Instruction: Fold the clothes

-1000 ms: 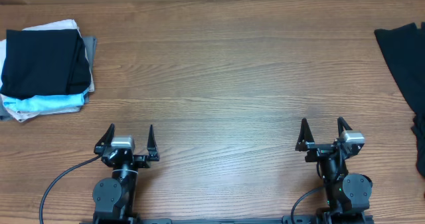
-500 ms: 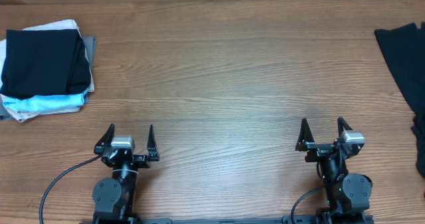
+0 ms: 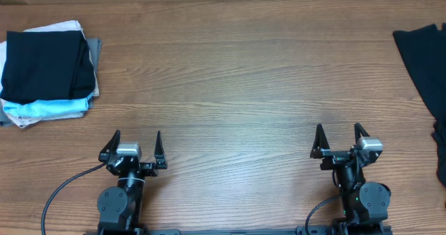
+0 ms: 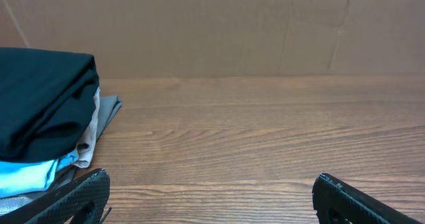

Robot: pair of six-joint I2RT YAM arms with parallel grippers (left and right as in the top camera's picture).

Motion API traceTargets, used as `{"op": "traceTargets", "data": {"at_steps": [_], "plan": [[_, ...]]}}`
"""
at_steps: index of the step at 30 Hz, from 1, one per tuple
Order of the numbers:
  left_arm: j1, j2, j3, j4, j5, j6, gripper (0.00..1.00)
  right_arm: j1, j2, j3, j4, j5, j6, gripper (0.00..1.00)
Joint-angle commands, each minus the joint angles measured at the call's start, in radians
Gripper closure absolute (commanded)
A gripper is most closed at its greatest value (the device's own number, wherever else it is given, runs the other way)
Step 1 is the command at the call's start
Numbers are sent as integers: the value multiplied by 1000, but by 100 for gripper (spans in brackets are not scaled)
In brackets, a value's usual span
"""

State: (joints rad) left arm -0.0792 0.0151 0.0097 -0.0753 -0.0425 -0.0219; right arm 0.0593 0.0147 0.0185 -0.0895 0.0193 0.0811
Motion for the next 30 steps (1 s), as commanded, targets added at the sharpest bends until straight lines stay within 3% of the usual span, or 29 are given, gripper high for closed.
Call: {"op": "traceTargets", "data": {"at_steps": [1, 14, 19, 30], "plan": [[-7, -10, -5, 4, -13, 19, 0, -5, -12, -10, 8, 21, -3, 0], [-7, -10, -5, 4, -13, 19, 0, -5, -12, -10, 9, -71, 3, 0], [-7, -10, -5, 4, -13, 19, 0, -5, -12, 2, -10, -74, 106, 0], [-7, -10, -5, 4, -13, 19, 0, -5, -3, 300, -149, -73, 133, 0]]}}
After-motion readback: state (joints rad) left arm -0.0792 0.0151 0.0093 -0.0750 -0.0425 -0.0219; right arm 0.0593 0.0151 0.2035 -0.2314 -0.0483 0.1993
